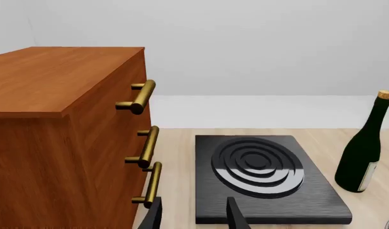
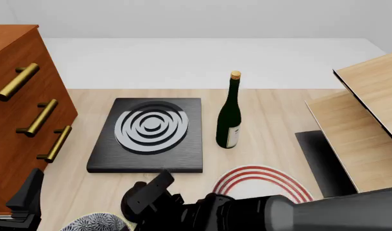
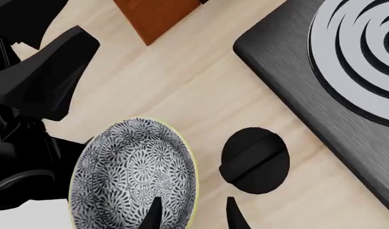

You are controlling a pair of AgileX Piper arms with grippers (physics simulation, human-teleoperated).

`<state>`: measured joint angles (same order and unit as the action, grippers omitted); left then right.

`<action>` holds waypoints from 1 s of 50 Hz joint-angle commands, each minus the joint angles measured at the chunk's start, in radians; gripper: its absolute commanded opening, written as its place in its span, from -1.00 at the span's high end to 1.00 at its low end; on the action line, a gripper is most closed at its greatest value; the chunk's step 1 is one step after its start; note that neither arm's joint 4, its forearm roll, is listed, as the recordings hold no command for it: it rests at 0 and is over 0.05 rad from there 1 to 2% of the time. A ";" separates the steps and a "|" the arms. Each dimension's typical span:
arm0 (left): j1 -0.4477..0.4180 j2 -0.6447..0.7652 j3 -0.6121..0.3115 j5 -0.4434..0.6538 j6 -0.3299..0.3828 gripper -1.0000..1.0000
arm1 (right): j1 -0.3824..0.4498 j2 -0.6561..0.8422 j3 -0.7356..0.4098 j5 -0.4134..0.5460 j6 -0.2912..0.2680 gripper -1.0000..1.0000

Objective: Pick up the akita bowl and put it on the plate.

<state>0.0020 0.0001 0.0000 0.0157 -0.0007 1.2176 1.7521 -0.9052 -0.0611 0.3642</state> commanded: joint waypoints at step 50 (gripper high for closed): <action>0.001 0.000 0.000 0.006 0.000 -1.00 | 0.049 0.180 0.054 -0.220 0.137 1.00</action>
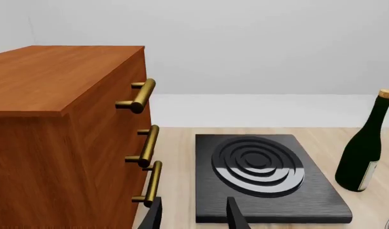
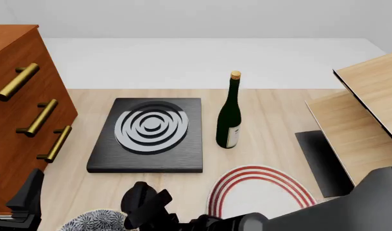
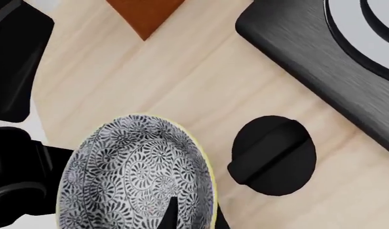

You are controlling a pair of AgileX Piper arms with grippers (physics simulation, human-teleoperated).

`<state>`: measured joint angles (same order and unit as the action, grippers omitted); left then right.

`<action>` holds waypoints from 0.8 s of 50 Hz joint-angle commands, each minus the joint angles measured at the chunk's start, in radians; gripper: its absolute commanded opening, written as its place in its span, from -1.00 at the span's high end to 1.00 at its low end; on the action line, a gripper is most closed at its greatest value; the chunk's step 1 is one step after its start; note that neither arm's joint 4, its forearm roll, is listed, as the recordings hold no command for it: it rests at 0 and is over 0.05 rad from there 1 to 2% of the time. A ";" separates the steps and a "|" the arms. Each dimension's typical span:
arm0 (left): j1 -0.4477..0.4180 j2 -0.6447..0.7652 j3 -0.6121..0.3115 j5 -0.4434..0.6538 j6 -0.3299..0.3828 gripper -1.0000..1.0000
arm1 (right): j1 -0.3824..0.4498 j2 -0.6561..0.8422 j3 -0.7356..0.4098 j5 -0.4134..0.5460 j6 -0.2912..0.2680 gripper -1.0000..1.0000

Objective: Pick up the akita bowl and put it on the plate.

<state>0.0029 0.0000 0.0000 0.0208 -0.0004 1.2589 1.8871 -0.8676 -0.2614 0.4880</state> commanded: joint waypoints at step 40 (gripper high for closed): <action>0.000 0.000 0.000 0.001 0.000 -1.00 | -0.086 -0.186 -0.027 0.169 -0.149 1.00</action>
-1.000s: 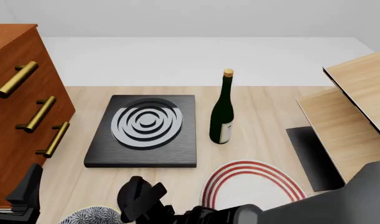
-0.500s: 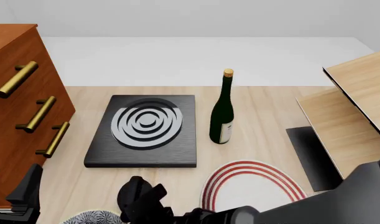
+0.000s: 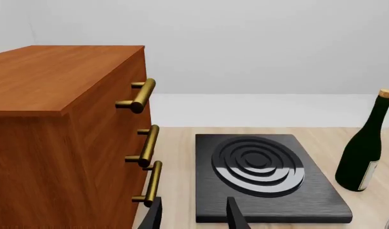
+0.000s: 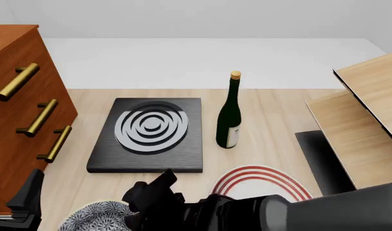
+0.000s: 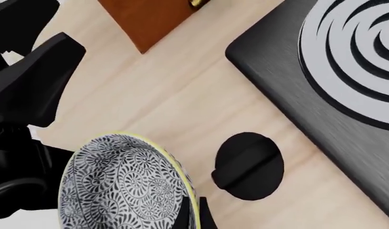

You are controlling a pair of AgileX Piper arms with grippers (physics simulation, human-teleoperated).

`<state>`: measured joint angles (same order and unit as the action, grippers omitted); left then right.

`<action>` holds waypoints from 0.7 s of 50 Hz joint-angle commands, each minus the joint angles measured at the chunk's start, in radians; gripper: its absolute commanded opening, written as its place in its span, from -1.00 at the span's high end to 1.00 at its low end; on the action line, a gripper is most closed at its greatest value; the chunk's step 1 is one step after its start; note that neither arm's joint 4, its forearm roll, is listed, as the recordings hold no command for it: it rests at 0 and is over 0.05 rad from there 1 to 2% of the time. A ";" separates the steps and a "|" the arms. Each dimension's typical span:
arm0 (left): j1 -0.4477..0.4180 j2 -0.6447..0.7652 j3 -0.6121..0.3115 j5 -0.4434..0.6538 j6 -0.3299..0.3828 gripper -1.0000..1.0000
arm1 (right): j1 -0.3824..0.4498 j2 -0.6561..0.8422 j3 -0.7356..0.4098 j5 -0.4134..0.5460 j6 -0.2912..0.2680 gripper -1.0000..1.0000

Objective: Pick up the akita bowl and put it on the plate.

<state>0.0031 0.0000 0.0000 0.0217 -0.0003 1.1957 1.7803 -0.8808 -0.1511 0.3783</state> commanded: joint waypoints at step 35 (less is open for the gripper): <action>-0.004 0.000 0.000 -0.022 0.019 -1.00 | -0.205 -0.432 -0.061 0.346 -0.148 1.00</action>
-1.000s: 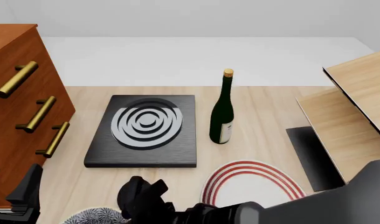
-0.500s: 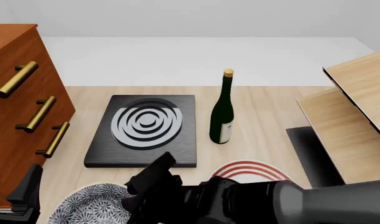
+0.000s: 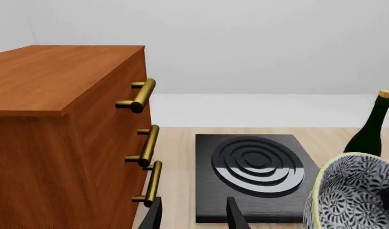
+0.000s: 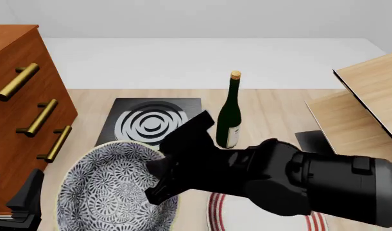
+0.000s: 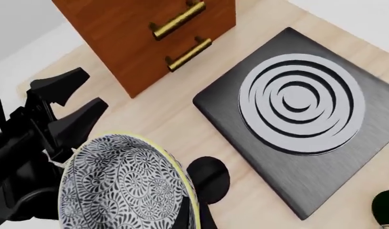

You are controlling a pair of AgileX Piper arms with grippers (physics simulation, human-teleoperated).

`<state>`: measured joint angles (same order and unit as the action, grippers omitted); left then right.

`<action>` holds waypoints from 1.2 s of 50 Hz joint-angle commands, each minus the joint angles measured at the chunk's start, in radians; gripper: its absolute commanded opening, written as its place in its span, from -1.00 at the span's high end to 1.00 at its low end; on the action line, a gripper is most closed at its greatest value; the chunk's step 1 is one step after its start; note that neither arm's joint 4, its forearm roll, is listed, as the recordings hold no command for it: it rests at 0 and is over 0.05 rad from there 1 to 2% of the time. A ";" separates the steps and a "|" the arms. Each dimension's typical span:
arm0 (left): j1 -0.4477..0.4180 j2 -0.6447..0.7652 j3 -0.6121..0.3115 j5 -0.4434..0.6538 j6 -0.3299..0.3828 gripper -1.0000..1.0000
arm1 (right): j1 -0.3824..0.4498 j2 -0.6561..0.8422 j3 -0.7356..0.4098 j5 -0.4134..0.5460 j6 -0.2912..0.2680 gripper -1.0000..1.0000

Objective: Pick up the akita bowl and put it on the plate.

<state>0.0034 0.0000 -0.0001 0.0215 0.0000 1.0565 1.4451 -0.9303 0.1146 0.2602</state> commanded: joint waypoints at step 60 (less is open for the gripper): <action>-0.003 0.010 -0.005 -0.026 -0.002 -1.00 | -0.353 -0.526 0.179 0.340 -0.077 1.00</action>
<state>0.0006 0.0105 -0.0041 -0.0057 -0.0017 0.7584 0.9998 -0.7828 0.4044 0.1908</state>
